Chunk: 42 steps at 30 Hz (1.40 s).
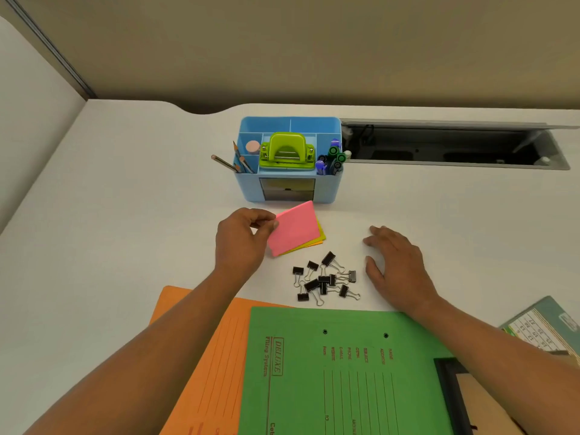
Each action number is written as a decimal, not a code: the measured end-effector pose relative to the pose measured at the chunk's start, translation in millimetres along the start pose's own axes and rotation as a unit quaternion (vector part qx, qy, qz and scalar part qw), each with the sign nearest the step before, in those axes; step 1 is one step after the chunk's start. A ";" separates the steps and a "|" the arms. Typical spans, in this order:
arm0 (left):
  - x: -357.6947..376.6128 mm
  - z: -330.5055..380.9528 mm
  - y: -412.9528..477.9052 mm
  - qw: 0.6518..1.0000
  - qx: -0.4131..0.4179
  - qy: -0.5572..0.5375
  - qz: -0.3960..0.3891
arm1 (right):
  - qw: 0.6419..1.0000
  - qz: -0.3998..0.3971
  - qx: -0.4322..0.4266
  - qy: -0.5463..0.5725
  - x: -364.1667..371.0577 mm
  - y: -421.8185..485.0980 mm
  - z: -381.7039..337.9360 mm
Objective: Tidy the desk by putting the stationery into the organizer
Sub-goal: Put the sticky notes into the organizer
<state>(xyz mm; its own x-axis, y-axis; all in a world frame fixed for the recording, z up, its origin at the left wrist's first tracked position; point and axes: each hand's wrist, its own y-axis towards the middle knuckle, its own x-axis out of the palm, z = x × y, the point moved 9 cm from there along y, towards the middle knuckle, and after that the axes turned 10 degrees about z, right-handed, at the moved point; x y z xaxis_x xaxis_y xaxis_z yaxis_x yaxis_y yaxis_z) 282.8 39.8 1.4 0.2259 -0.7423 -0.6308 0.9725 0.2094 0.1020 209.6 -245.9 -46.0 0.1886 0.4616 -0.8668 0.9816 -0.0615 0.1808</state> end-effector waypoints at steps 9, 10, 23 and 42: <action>-14.0 11.7 -11.0 0.995 -0.010 -0.101 0.002 | 0.977 0.008 0.057 0.208 -23.8 35.7 -69.7; -16.2 15.7 -13.0 0.993 -0.003 -0.120 0.002 | 0.970 -0.008 0.065 0.233 -21.8 38.6 -75.6; -13.9 -28.0 -9.0 1.000 0.012 0.010 0.012 | 0.960 0.069 -0.034 0.268 -97.2 86.5 -120.7; 16.6 -70.5 -16.9 0.964 0.089 0.250 -0.007 | 0.967 0.055 -0.218 -0.124 -85.6 244.0 -149.3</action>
<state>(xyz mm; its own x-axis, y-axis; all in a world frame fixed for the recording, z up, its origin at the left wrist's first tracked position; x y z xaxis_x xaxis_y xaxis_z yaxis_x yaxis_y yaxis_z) 266.2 68.8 -65.0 0.2014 -0.3352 -0.9204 0.9794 0.0556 0.1941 428.5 -168.3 141.7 0.3455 0.2448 -0.9059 0.8596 0.3047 0.4102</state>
